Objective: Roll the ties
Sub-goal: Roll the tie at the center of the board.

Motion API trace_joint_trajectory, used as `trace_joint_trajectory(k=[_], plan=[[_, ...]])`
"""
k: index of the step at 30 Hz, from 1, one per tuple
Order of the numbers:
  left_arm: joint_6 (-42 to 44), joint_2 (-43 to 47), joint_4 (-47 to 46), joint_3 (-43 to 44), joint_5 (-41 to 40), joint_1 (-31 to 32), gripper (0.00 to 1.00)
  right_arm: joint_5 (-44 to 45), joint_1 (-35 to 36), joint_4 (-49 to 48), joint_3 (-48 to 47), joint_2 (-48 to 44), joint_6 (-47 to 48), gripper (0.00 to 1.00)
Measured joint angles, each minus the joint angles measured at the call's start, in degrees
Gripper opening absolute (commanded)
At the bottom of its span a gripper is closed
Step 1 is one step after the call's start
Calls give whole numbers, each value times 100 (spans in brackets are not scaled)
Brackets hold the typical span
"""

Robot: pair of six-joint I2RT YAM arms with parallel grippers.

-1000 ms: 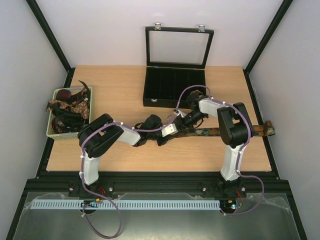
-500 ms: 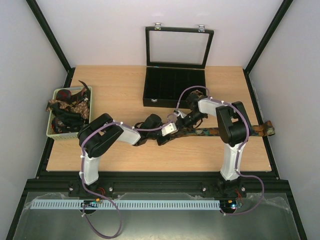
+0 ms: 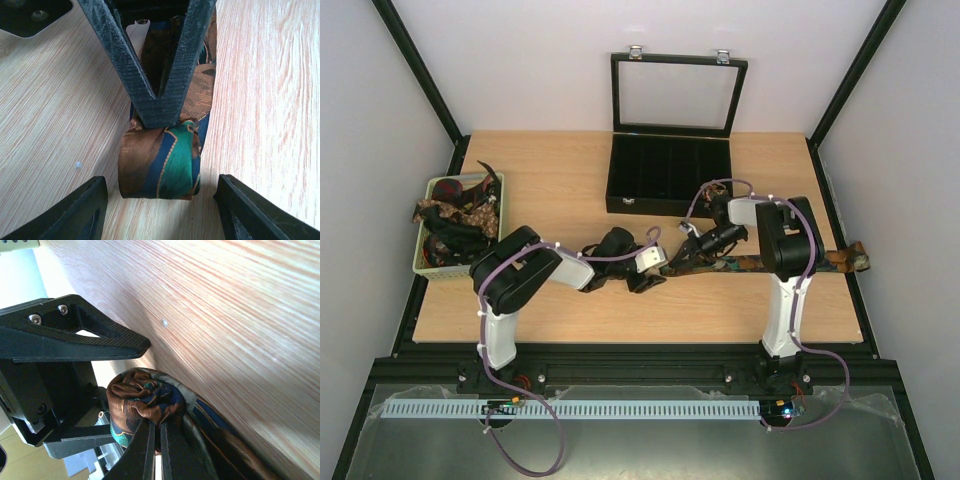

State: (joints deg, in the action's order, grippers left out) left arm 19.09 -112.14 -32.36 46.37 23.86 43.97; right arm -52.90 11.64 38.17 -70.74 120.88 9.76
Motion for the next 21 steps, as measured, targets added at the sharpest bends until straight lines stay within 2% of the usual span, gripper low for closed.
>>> trace_joint_trajectory(k=[8,13,15,16,18,21], plan=[[-20,-310,-299,223,136,50,56,42,-81,-68,109,-17,140,1],[-61,-435,-398,334,140,131,32,122,-81,-229,245,-149,131,1],[-68,-442,-385,352,125,142,28,168,-81,-232,280,-197,122,1],[-70,-442,-374,352,96,149,27,181,-81,-232,286,-214,118,5],[-61,-420,-334,352,20,168,27,203,-81,-229,291,-245,79,19],[-48,-337,-188,348,-173,205,27,260,-81,-201,262,-262,-63,36]])
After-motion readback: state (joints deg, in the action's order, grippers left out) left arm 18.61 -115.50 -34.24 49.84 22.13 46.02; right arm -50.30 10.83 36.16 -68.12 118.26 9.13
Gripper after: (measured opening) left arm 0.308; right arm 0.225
